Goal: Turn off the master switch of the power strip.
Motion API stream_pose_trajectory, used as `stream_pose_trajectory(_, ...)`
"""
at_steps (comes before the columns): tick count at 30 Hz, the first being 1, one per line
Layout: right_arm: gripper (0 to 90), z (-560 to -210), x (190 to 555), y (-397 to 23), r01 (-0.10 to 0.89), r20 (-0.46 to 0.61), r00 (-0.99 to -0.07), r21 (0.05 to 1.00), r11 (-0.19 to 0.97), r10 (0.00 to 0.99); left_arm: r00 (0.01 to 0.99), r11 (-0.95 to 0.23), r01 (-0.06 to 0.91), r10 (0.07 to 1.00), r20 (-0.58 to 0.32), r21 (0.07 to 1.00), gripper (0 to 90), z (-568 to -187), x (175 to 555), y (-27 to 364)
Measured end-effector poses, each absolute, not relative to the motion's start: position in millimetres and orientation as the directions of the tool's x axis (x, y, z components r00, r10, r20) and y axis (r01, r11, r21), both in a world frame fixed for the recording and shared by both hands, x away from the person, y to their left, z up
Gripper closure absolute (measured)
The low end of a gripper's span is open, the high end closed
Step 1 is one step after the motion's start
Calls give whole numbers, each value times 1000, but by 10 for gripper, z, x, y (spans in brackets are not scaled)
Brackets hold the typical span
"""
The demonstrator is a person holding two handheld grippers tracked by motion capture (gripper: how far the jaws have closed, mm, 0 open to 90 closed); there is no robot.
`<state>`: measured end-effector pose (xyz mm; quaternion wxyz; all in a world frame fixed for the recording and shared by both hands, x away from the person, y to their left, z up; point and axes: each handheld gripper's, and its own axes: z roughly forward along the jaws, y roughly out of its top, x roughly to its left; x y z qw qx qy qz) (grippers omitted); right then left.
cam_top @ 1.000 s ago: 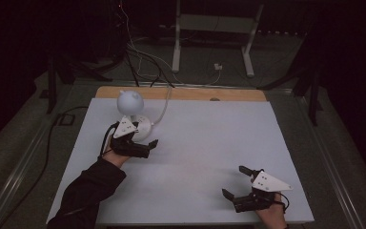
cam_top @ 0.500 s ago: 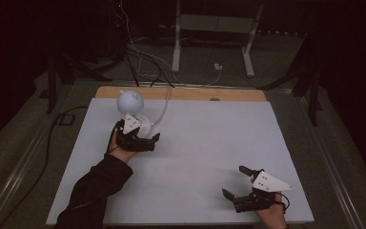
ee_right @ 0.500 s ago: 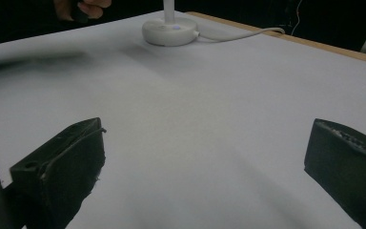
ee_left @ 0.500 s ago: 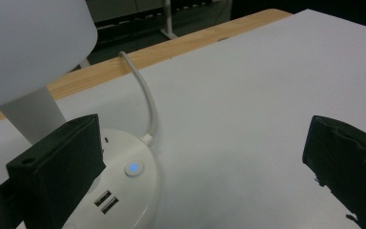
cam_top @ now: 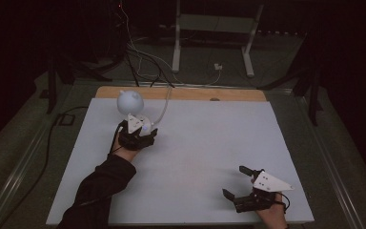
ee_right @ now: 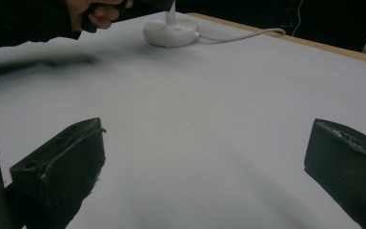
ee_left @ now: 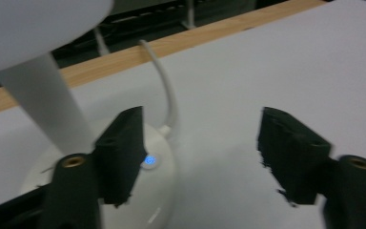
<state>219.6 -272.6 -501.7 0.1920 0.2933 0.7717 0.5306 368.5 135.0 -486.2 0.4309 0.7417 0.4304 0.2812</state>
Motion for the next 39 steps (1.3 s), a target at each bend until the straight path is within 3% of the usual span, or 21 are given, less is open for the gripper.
stream_pose_trajectory(4,0,-5017,2196,-2729,250,17,-754,932,263,657,446,-243,404,894,42,882,513,-4887,3719,1355)
stream_pose_trajectory(5,0,-5017,2196,-2729,250,17,-754,932,263,657,440,-251,402,896,55,880,597,-4893,3724,1351)
stream_pose_trajectory(6,0,-5017,2196,-2729,250,17,-754,932,263,657,435,-256,402,898,62,879,597,-4899,3730,1348)
stream_pose_trajectory(7,0,-5017,2196,-2731,250,17,-754,932,263,657,430,-254,406,901,61,878,698,-4906,3740,1345)
stream_pose_trajectory(8,0,-5017,2196,-2731,250,17,-754,932,263,657,420,-256,408,905,68,876,698,-4912,3747,1340)
stream_pose_trajectory(9,0,-5018,2198,-2732,251,19,-754,932,261,657,417,-258,409,906,73,876,781,-4918,3756,1339)
stream_pose_trajectory(12,0,-5016,2195,-2734,250,19,-755,933,260,655,394,-251,420,916,74,872,875,-4932,3789,1337)
stream_pose_trajectory(39,0,-5019,2197,-2742,252,22,-754,932,258,656,385,-401,426,892,239,811,900,-5222,4002,1336)
